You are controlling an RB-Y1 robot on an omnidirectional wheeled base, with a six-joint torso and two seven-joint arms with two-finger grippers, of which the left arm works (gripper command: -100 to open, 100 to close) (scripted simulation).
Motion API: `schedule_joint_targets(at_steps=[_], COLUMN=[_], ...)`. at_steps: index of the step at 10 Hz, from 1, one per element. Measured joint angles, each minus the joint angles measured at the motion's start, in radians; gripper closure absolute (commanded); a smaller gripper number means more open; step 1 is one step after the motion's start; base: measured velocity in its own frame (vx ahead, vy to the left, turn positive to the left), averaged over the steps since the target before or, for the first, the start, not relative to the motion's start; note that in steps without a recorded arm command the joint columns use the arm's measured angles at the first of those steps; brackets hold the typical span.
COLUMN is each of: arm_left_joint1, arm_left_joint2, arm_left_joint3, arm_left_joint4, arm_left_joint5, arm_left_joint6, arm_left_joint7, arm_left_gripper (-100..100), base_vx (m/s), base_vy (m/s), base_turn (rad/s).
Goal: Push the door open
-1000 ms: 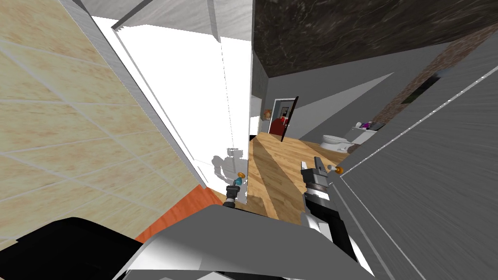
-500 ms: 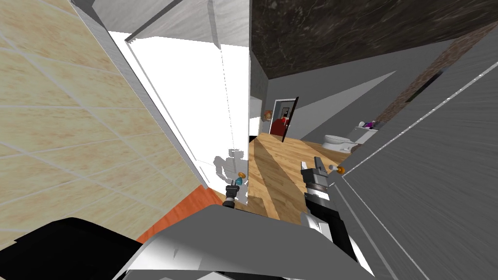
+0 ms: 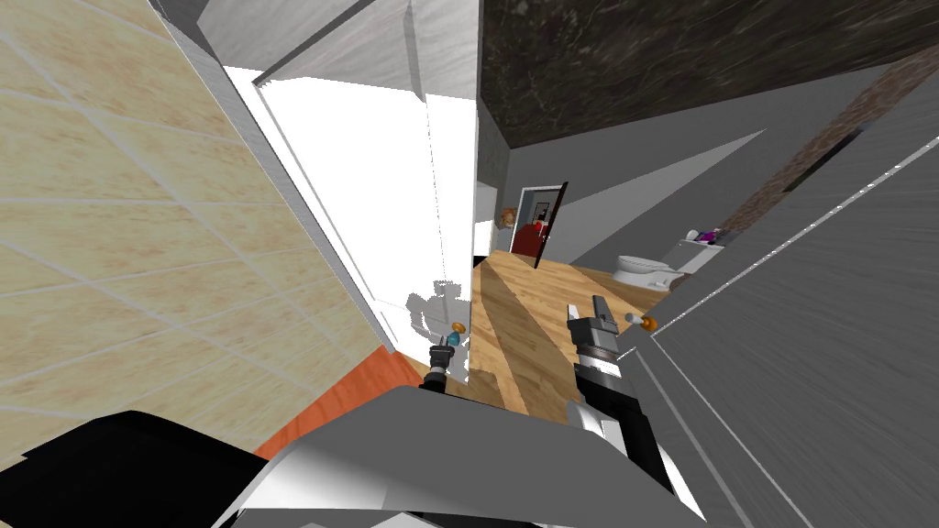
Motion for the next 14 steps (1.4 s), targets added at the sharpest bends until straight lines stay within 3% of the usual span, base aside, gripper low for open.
schedule_joint_targets(at_steps=[5, 6, 10, 12, 14], arm_left_joint1=[0.001, 0.001, -0.002, 0.006, 0.012], arm_left_joint2=[0.001, 0.001, 0.03, 0.056, 0.06], arm_left_joint3=[-0.002, -0.002, -0.04, -0.061, -0.093], arm_left_joint4=[0.003, 0.003, 0.005, -0.008, -0.001], arm_left_joint5=[-0.001, -0.001, -0.015, -0.019, -0.032], arm_left_joint6=[-0.007, -0.007, -0.039, -0.039, -0.06], arm_left_joint7=[0.006, 0.006, 0.038, 0.056, 0.073], arm_left_gripper=[100, -100, -100, -100, -100], base_vx=[-0.001, -0.079, -0.117, -0.105, -0.088], base_vy=[-0.002, 0.055, 0.076, 0.053, 0.041], base_turn=[0.001, -0.113, -0.067, -0.087, -0.063])
